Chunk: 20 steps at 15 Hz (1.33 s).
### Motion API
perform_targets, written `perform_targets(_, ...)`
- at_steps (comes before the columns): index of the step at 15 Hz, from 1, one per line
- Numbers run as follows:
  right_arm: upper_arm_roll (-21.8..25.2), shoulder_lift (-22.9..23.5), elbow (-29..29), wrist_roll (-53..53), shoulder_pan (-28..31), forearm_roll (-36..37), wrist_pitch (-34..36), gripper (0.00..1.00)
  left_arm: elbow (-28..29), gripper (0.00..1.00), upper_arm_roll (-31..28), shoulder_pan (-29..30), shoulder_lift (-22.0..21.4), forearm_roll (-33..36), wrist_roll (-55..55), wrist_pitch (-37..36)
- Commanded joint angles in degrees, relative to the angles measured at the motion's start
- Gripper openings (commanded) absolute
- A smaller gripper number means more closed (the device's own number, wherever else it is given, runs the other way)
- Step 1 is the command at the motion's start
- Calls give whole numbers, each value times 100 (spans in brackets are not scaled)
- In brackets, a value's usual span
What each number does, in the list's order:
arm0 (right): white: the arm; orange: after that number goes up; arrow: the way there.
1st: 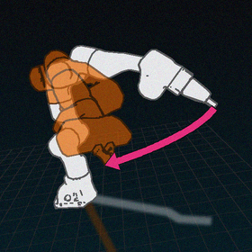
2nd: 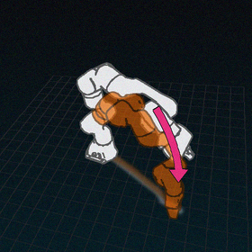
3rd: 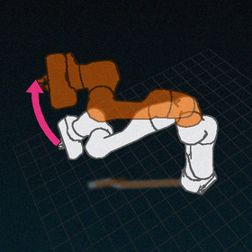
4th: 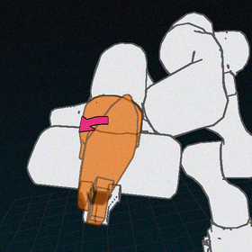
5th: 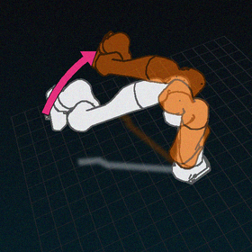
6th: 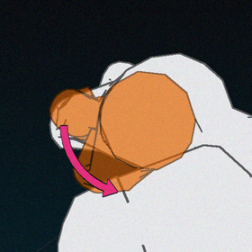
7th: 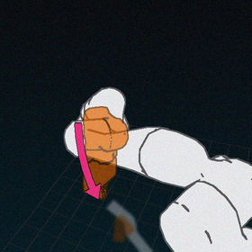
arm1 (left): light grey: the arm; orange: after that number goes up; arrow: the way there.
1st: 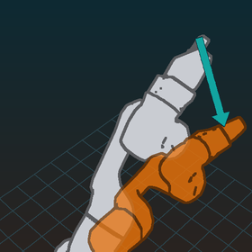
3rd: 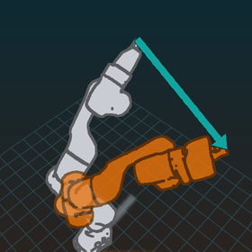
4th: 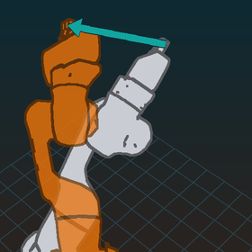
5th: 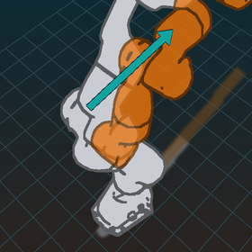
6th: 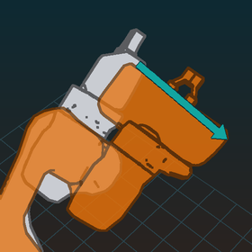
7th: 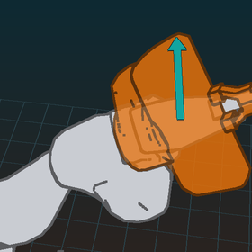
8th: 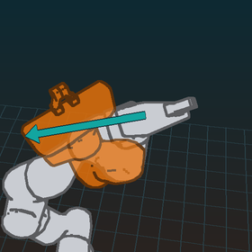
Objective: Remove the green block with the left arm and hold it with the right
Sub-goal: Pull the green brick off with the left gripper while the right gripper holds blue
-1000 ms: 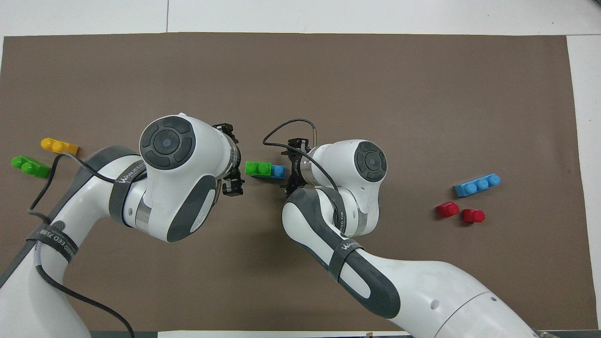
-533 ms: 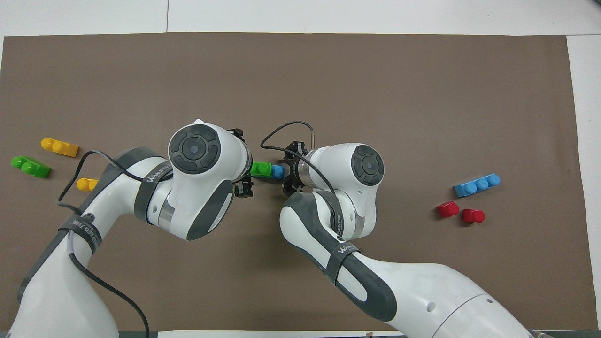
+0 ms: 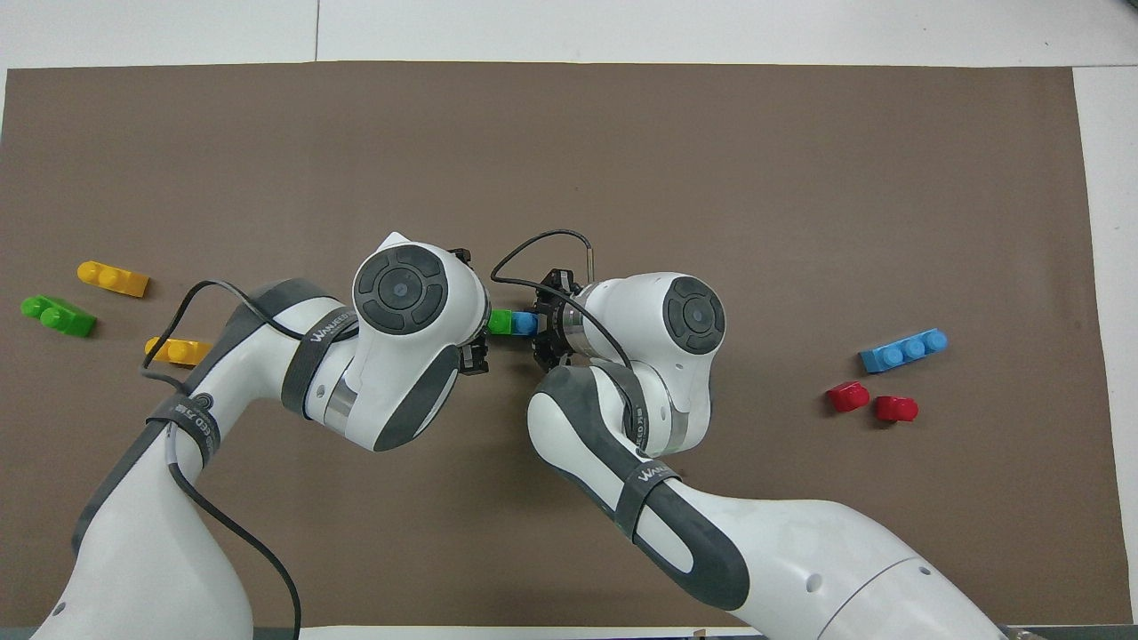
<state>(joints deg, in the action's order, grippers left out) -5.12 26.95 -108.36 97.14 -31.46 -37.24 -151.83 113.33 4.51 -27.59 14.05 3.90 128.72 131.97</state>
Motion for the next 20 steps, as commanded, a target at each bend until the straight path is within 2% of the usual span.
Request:
perform_targets(1, 11, -32, -80, 7, -53, -143, -189, 0, 75, 75, -82, -89, -52, 198, 74, 49)
perform_targets(2, 19, -32, -80, 42, -62, -152, -250, 0, 75, 52, -73, -98, -52, 216, 31, 57)
perform_targets(3, 11, -23, -80, 59, -62, -152, -286, 0, 75, 24, -73, -98, -52, 217, -92, 57)
perform_targets(4, 19, -23, -89, 103, -62, -143, -304, 0, 75, 7, -73, -124, -52, 217, -223, 49)
perform_targets(5, 11, -23, -89, 112, -62, -152, -304, 0, 75, 0, -65, -124, -52, 217, -251, 57)
perform_targets(12, 19, -23, -80, 95, -62, -143, -304, 0, 75, 0, -56, -107, -148, 217, -295, -21)
perform_targets(17, 28, -23, -36, 95, -53, -143, -286, 0, 5, 0, -38, -28, -727, 120, -716, -794)
perform_targets(20, 28, -32, 34, 86, -1, -126, -216, 0, -47, 0, -47, 244, -1062, -221, -1294, -1180)
